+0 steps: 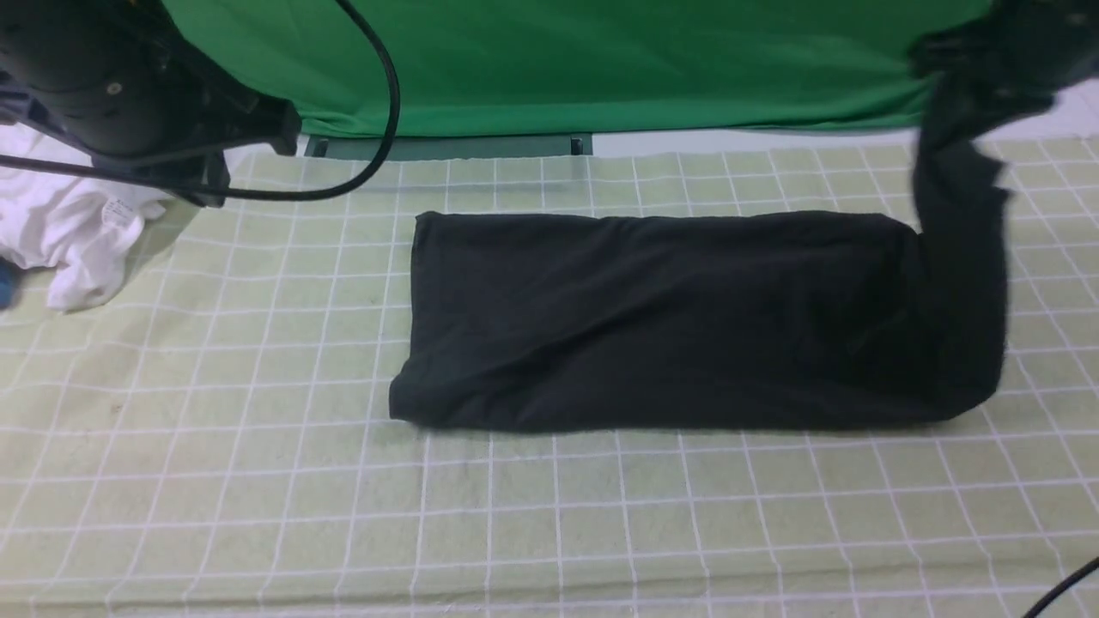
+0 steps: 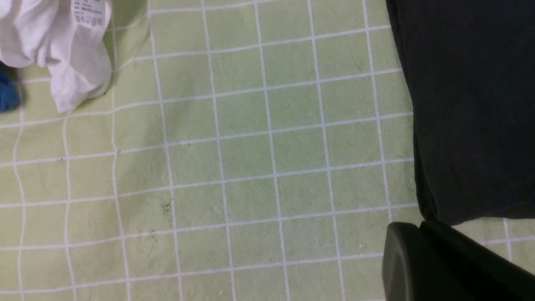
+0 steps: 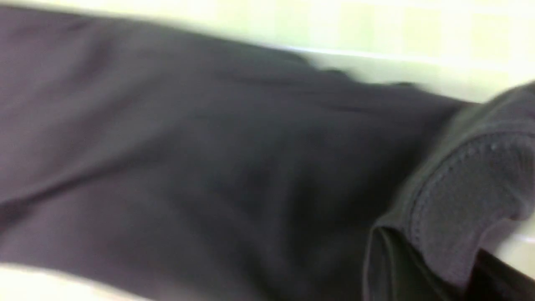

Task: Fold a long-sleeved shirt over a green coffee tablecloth.
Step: 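Fold the right end of the dark garment over onto its left end with the right gripper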

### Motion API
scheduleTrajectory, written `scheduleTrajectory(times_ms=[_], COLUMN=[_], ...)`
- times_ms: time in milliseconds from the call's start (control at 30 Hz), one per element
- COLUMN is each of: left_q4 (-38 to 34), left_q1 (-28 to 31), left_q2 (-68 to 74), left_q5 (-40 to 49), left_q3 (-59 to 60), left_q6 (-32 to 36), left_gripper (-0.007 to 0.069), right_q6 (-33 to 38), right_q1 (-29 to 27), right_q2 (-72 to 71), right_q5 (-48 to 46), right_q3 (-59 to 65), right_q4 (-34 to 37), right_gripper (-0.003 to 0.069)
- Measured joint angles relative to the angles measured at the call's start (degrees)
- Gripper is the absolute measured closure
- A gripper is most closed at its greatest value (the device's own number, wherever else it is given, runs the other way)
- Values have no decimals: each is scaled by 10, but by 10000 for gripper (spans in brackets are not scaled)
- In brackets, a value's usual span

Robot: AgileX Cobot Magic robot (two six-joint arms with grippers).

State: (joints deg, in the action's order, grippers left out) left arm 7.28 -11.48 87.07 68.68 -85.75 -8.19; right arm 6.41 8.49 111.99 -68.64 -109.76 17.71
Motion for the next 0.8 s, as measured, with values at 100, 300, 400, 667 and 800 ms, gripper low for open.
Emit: scheduleTrajectory(times_ms=[100, 300, 400, 667, 800], left_q4=[-5, -10, -12, -13, -14], left_q1=[0, 0, 0, 0, 0], left_q2=[0, 0, 0, 0, 0], left_q5=[1, 0, 0, -3, -5], left_q3=[0, 0, 0, 1, 0], left_q6=[3, 5, 5, 6, 10], left_gripper=[613, 613, 613, 613, 613], right_q6=[-5, -22, -26, -44, -45], right_q1=[60, 172, 209, 271, 290], right_q2=[15, 61, 87, 155, 185], right_q5=[23, 90, 111, 181, 213], right_q3=[-5, -21, -39, -61, -61], right_q4=[17, 37, 60, 91, 116], right_gripper=[580, 580, 580, 580, 566])
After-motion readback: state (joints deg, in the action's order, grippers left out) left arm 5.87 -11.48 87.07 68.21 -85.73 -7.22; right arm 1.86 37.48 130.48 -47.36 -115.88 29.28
